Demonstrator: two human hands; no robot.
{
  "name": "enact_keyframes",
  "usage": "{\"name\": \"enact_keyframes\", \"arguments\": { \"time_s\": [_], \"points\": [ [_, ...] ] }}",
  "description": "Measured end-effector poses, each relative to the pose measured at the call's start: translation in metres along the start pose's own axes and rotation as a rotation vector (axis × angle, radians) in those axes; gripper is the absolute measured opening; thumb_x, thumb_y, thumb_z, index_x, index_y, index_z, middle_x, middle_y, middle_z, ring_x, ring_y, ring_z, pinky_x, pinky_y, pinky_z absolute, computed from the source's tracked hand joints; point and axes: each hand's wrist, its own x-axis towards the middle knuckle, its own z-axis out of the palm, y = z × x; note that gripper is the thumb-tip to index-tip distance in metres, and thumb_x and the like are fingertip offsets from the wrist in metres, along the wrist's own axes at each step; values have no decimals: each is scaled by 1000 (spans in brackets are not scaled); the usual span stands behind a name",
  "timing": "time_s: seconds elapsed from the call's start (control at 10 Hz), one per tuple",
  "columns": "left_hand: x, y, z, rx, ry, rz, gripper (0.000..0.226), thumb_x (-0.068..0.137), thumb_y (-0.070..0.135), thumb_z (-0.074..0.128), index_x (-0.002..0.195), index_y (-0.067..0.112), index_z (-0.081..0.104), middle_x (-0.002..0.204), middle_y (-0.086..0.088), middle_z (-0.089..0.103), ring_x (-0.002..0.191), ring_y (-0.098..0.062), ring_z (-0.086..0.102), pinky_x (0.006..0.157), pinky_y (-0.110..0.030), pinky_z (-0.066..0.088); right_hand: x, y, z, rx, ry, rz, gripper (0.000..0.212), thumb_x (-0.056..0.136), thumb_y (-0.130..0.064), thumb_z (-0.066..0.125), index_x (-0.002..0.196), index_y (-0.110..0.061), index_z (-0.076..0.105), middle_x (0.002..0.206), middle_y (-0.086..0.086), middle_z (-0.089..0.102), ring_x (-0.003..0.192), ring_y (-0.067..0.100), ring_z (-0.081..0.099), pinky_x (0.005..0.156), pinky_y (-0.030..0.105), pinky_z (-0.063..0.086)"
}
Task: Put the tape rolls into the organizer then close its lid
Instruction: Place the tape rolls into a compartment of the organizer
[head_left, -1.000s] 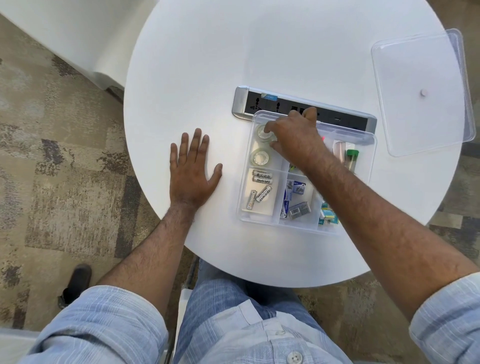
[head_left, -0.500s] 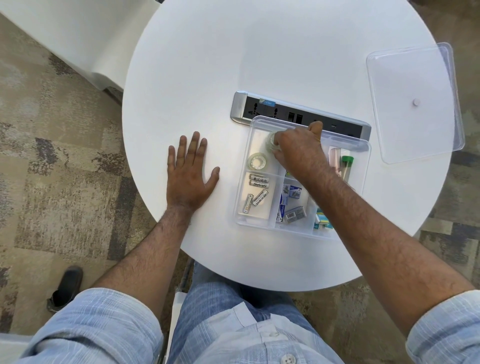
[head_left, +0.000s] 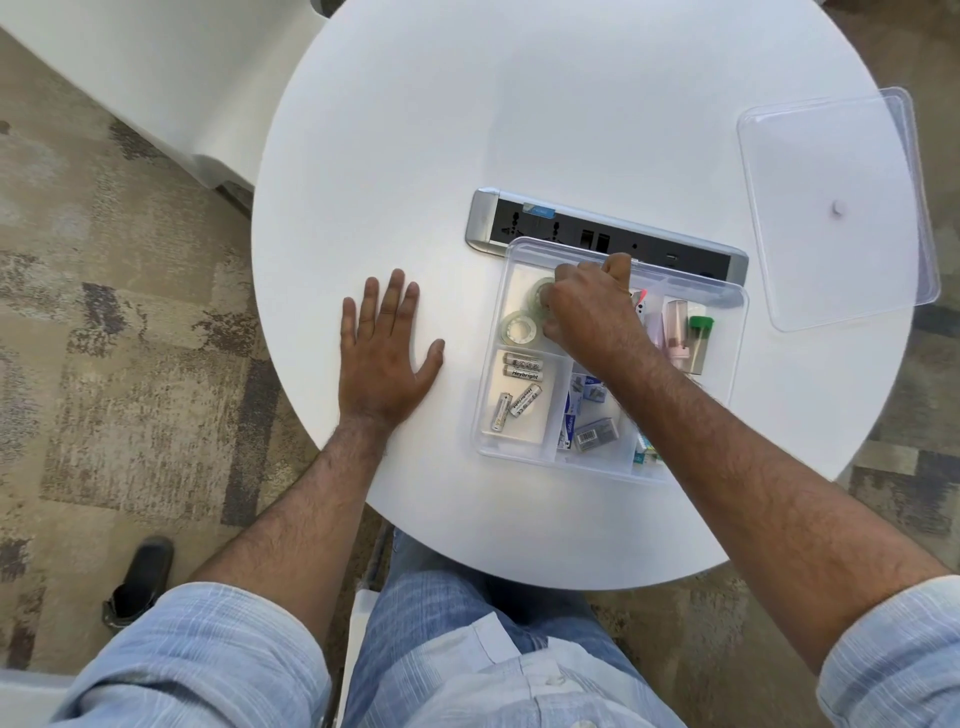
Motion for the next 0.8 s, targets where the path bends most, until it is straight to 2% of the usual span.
{"name": "enact_keyframes", "arguments": {
  "time_s": [0.2,0.3,0.5,0.6,0.7,0.8],
  "points": [
    [-1,-2,3,-1,8,6,77,102,54,44,167,21,20,177,1,14,165,-26,9,133,-55,10,9,-2,1,-13,70,-77,13,77,-18,83,84,-21,73,83,-6,48,78,17,50,86,44,26],
    [0,-2,3,3,5,0,77,102,54,44,167,21,20,177,1,13,165,-26,8,133,-55,10,11,-1,1,-31,64,-99,19,75,-17,86,89,-23,74,87,-4,59,81,20,61,87,45,31],
    [-1,-2,2,4,-1,-1,77,102,54,44,167,21,20,177,1,13,165,-26,8,133,-55,11,5,2,6,-30,56,-75,31,78,-18,83,105,-23,70,94,-1,67,84,22,66,95,49,30],
    [-1,-2,1,2,-6,-2,77,102,54,44,167,21,20,177,1,13,165,-26,8,132,-56,11,5,1,6,-60,68,-68,25,81,-20,81,103,-22,69,87,-1,65,81,22,65,97,50,32],
    [0,-1,0,-6,-13,-5,77,102,54,44,167,21,20,177,1,13,165,-26,8,132,-56,11,4,-2,7,-87,76,-45,16,82,-21,80,95,-22,71,75,-1,50,76,22,63,98,50,32],
    [0,-1,0,-6,-13,-4,77,102,54,43,167,20,20,177,0,13,165,-26,8,132,-56,11,4,-3,10,-87,75,-38,14,83,-24,80,95,-23,72,74,-1,49,76,22,63,97,50,32]
  ]
}}
